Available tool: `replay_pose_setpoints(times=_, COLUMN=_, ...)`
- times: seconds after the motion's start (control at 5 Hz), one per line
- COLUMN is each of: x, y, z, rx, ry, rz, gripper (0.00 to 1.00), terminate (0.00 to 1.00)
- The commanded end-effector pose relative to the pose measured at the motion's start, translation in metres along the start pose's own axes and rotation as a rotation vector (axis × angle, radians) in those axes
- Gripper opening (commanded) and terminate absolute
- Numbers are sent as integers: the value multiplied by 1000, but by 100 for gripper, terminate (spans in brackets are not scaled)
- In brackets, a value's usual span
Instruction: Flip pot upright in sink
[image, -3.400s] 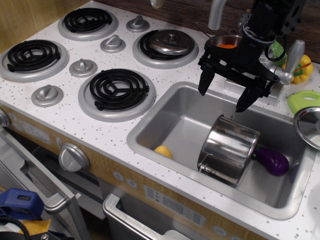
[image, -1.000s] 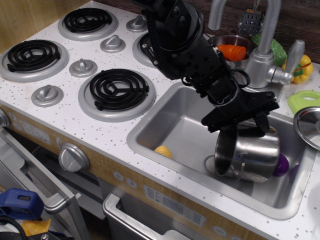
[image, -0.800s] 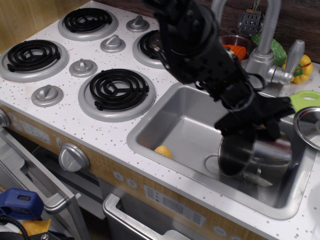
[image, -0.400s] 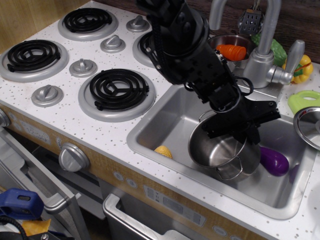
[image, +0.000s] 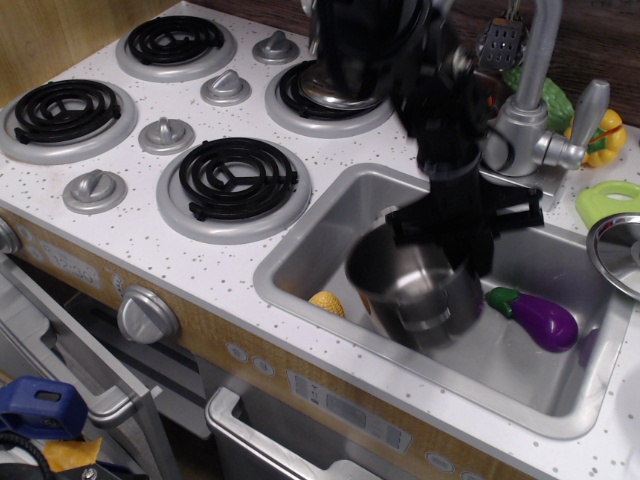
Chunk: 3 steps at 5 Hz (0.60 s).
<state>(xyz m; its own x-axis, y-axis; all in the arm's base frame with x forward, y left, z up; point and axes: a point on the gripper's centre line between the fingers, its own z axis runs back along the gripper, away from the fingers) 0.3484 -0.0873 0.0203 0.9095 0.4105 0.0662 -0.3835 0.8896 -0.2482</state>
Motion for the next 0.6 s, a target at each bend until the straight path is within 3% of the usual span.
replay_pose_setpoints(times=0.0, x=10, y=-24, z=14, rx=120, ry=0, rz=-23, gripper=0, terminate=0)
replay_pose_setpoints(times=0.2, x=4, y=-23, z=1, rx=154, ry=-32, rz=18, gripper=0, terminate=0)
replay_pose_setpoints(times=0.4, x=-2, y=-23, z=-16, rx=284, ry=-86, rz=6, gripper=0, terminate=100)
